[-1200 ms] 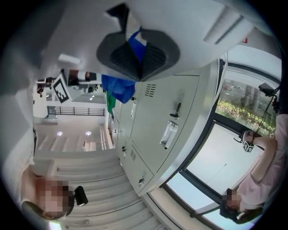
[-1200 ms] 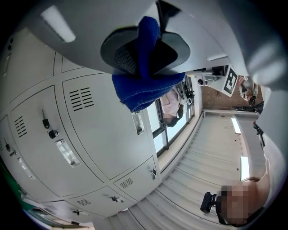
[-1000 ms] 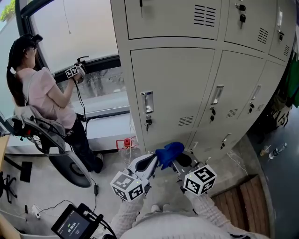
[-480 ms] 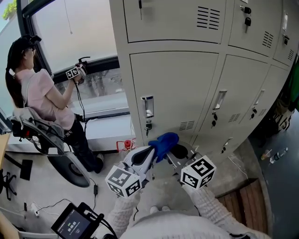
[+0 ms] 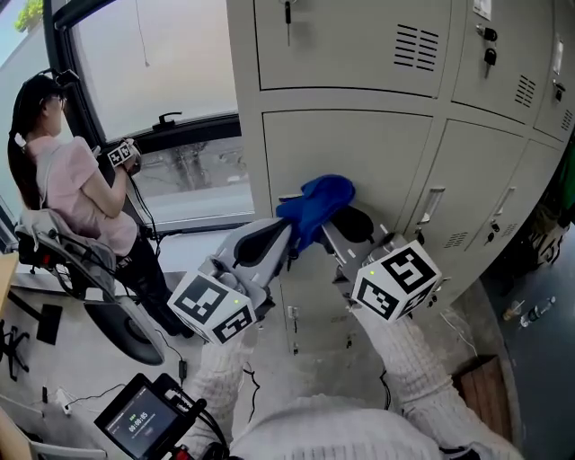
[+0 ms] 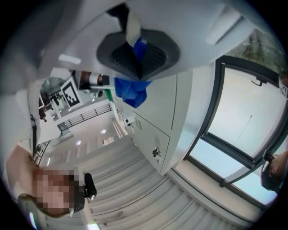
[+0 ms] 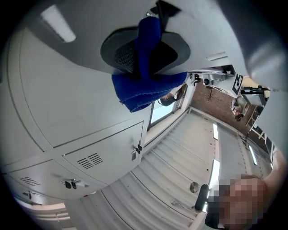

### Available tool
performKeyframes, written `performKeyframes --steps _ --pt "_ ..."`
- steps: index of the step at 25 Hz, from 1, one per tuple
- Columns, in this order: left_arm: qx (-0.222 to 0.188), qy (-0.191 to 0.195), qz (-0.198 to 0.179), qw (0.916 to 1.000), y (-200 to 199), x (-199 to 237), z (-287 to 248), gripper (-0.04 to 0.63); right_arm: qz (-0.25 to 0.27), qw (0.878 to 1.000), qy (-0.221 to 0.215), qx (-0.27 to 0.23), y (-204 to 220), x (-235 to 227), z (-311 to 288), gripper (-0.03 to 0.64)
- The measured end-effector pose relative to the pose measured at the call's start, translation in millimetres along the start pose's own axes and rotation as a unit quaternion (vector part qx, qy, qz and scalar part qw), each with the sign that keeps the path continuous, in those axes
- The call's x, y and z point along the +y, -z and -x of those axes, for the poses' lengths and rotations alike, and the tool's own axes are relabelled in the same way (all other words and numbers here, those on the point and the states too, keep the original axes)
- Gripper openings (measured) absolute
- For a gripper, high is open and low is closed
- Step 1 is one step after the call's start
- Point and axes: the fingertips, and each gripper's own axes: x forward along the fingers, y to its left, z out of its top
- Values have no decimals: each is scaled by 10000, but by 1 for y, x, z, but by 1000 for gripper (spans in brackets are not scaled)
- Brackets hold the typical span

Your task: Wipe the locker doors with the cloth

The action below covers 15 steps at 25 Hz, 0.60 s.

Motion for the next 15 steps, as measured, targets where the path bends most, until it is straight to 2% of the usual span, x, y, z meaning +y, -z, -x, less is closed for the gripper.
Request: performKeyframes --steps 4,9,15 --pt "-257 2 -295 9992 -41 16 -9 8 244 9995 -47 -207 -34 -5 -20 52" --pt "-413 -26 -407 9983 -71 32 -16 7 416 9986 -77 -321 -63 -9 -37 52" --pt "-206 145 -508 9984 -83 30 -26 7 664 9975 171 -144 -74 -13 -52 52"
